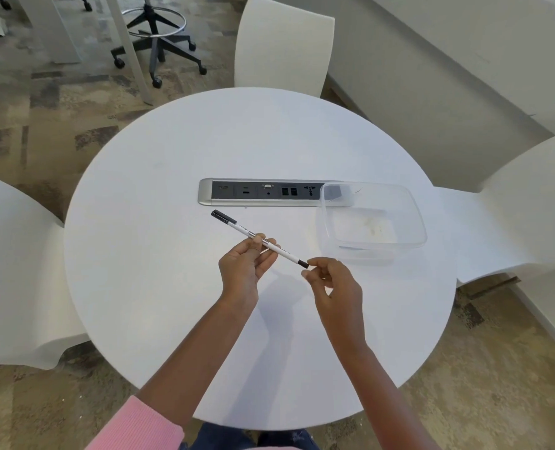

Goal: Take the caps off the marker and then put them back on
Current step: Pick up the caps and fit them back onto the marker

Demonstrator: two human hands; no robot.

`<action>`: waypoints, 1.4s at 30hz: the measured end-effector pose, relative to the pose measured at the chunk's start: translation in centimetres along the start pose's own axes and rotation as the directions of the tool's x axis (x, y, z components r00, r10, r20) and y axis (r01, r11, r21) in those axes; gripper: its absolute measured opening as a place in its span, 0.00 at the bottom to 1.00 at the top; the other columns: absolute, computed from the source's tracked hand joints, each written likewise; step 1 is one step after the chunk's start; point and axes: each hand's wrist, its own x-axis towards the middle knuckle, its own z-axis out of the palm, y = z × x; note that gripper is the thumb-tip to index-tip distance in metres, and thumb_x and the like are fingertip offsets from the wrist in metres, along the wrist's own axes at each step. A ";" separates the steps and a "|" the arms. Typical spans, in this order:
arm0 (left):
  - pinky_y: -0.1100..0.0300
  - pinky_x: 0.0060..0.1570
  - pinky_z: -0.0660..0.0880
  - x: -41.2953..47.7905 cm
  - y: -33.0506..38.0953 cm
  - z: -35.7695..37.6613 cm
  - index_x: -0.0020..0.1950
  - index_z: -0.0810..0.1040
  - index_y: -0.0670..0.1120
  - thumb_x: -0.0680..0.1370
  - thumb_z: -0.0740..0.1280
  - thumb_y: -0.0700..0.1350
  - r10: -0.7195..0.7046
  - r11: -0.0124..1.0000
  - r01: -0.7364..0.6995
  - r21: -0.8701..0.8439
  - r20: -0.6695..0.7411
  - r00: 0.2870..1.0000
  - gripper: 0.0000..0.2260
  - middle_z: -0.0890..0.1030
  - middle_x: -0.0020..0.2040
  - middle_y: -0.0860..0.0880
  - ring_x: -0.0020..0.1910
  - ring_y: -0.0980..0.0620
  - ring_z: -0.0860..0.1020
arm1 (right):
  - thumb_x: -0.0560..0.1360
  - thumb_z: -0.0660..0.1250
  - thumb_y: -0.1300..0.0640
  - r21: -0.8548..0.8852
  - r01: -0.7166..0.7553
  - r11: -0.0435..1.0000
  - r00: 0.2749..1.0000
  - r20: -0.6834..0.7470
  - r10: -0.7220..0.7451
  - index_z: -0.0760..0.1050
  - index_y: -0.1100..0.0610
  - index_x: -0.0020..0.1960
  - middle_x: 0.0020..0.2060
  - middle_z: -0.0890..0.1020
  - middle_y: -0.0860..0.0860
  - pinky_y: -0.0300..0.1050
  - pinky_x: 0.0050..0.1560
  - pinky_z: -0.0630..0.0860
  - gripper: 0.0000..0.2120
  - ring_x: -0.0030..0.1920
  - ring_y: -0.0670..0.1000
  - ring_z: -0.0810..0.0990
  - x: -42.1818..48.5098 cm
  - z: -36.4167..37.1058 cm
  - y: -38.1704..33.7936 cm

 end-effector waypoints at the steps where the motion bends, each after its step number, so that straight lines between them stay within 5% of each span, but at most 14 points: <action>1: 0.66 0.35 0.81 0.0 0.0 0.0 0.42 0.77 0.39 0.77 0.62 0.35 -0.002 1.000 0.002 -0.003 -0.003 1.000 0.06 0.83 0.28 0.50 0.30 0.55 0.83 | 0.72 0.68 0.63 -0.043 0.063 0.997 0.998 -0.013 -0.063 0.77 0.57 0.48 0.36 0.78 0.45 0.29 0.42 0.72 0.05 0.39 0.39 0.77 -0.1 0.1 0.1; 5: 0.65 0.34 0.81 -0.3 0.1 0.4 0.43 0.78 0.39 0.77 0.62 0.35 -0.023 1.000 0.023 -0.013 -0.010 1.000 0.06 0.83 0.28 0.49 0.30 0.54 0.83 | 0.71 0.68 0.66 -0.242 0.269 0.932 0.957 -0.043 -0.288 0.79 0.63 0.48 0.38 0.81 0.57 0.38 0.43 0.71 0.06 0.40 0.56 0.80 0.2 0.2 0.0; 11: 0.66 0.34 0.81 -0.5 0.4 0.8 0.41 0.77 0.40 0.77 0.62 0.35 -0.014 1.000 0.014 -0.003 0.002 1.000 0.07 0.83 0.27 0.50 0.29 0.54 0.83 | 0.71 0.67 0.64 -0.466 0.416 0.781 0.881 -0.009 -0.474 0.79 0.65 0.41 0.30 0.78 0.57 0.45 0.28 0.74 0.04 0.31 0.57 0.76 0.6 -0.1 -0.1; 20: 0.67 0.33 0.80 -0.9 0.3 1.3 0.42 0.78 0.41 0.78 0.62 0.36 0.031 0.998 -0.032 0.046 0.016 0.999 0.07 0.83 0.27 0.51 0.29 0.56 0.83 | 0.71 0.64 0.67 -0.412 0.389 0.824 0.908 0.022 -0.417 0.74 0.67 0.34 0.26 0.74 0.59 0.45 0.31 0.64 0.07 0.28 0.58 0.71 1.1 -0.1 -0.3; 27: 0.68 0.31 0.79 -0.9 0.7 1.7 0.42 0.78 0.42 0.78 0.61 0.37 0.070 0.994 -0.075 0.085 0.059 0.996 0.08 0.82 0.27 0.52 0.29 0.56 0.82 | 0.76 0.60 0.62 0.069 -0.040 0.997 0.998 0.050 0.036 0.69 0.56 0.29 0.22 0.67 0.48 0.40 0.28 0.61 0.16 0.26 0.48 0.63 1.0 0.3 -1.1; 32: 0.68 0.32 0.79 -0.8 0.6 1.8 0.42 0.78 0.42 0.78 0.61 0.37 0.075 0.993 -0.080 0.089 0.058 0.995 0.08 0.83 0.27 0.52 0.29 0.56 0.82 | 0.77 0.59 0.62 0.296 -0.313 0.902 0.946 0.177 0.271 0.64 0.55 0.24 0.15 0.64 0.44 0.38 0.24 0.60 0.22 0.21 0.48 0.64 1.6 0.0 -1.6; 42: 0.66 0.34 0.80 -1.0 0.0 1.2 0.42 0.77 0.41 0.78 0.61 0.36 0.028 0.997 -0.031 0.074 0.047 0.999 0.08 0.83 0.28 0.51 0.30 0.55 0.83 | 0.79 0.55 0.59 0.425 -0.613 0.666 0.780 0.458 0.425 0.65 0.57 0.28 0.16 0.62 0.43 0.32 0.20 0.60 0.20 0.19 0.44 0.63 1.9 -0.6 -2.1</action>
